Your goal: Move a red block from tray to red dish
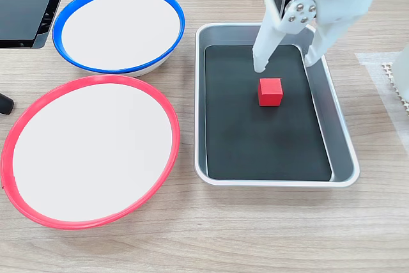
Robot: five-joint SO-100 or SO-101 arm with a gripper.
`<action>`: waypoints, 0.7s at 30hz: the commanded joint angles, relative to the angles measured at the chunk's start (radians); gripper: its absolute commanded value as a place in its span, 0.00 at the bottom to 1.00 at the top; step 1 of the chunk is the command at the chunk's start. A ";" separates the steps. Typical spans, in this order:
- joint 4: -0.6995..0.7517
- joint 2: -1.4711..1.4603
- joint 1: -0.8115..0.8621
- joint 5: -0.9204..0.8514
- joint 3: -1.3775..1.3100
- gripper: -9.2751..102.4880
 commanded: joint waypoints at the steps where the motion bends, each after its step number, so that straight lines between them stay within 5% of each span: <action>1: -0.020 -0.018 -0.011 0.067 0.003 0.30; 21: -0.209 -0.232 -0.066 0.103 -0.049 0.22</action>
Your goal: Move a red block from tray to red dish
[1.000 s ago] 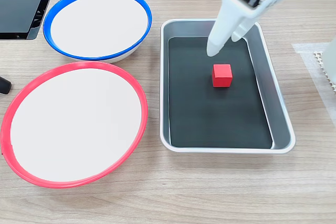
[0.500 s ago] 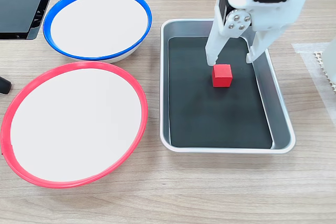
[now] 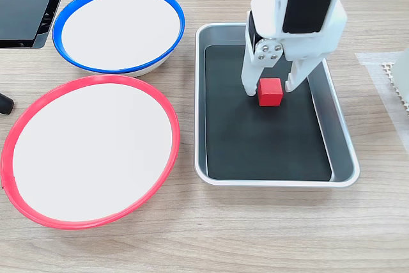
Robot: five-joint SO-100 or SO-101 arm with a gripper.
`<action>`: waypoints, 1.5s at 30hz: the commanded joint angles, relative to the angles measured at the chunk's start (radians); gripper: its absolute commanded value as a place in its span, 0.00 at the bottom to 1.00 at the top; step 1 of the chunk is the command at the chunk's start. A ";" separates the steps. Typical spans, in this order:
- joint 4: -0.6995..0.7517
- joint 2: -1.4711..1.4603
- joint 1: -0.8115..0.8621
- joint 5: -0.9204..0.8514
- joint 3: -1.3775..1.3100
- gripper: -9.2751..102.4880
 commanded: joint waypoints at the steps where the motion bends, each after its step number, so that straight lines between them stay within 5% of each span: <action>1: -0.029 -0.003 -0.002 -0.009 -0.031 0.20; 17: 0.092 0.046 -0.031 0.021 -0.172 0.12; 22: 0.270 -0.055 -0.089 0.135 -0.565 0.12; 29: 0.440 -0.574 -0.170 0.276 -1.422 0.12; 35: 0.287 -0.850 -0.215 0.276 -1.652 0.13; 40: 0.101 -0.884 -0.236 0.232 -1.565 0.31; 45: 0.008 -0.848 -0.236 0.218 -1.520 0.37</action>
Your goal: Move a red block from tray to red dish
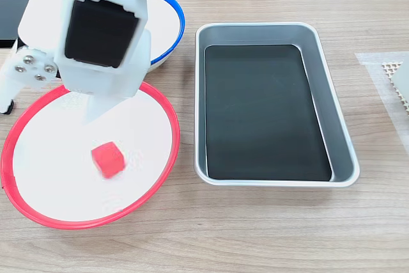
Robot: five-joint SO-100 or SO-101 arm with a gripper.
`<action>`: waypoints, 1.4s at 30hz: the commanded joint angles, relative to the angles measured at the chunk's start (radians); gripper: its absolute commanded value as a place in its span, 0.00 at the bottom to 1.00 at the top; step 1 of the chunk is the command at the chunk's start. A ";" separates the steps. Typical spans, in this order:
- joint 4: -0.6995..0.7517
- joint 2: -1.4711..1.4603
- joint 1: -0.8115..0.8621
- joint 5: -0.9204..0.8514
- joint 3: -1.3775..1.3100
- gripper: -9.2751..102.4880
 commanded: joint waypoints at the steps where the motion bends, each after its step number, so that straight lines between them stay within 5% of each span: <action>1: -0.066 0.072 -0.009 -0.018 0.043 0.37; 9: -0.324 0.563 -0.026 0.038 0.476 0.32; 13: -0.399 0.854 -0.017 0.051 0.733 0.08; 23: -0.971 1.898 0.118 -0.098 2.094 0.08; 31: -0.634 2.497 0.138 -0.114 2.473 0.08; 42: -0.299 2.576 0.209 -0.067 2.480 0.08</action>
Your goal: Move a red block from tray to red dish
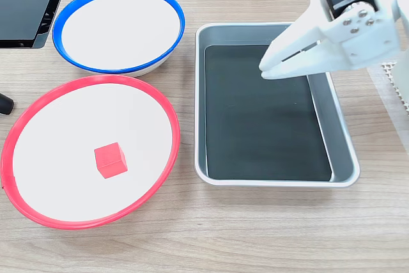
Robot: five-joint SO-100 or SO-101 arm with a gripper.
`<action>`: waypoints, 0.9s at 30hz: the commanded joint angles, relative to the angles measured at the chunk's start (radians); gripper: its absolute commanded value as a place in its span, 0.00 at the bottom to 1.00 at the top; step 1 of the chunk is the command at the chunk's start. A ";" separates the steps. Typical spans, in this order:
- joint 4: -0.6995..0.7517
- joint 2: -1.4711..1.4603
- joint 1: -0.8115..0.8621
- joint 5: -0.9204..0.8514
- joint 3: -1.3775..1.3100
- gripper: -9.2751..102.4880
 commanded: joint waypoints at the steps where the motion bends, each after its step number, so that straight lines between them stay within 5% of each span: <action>1: 0.046 0.025 0.035 0.012 0.000 0.08; 27: 0.046 0.025 0.029 -0.005 0.000 0.08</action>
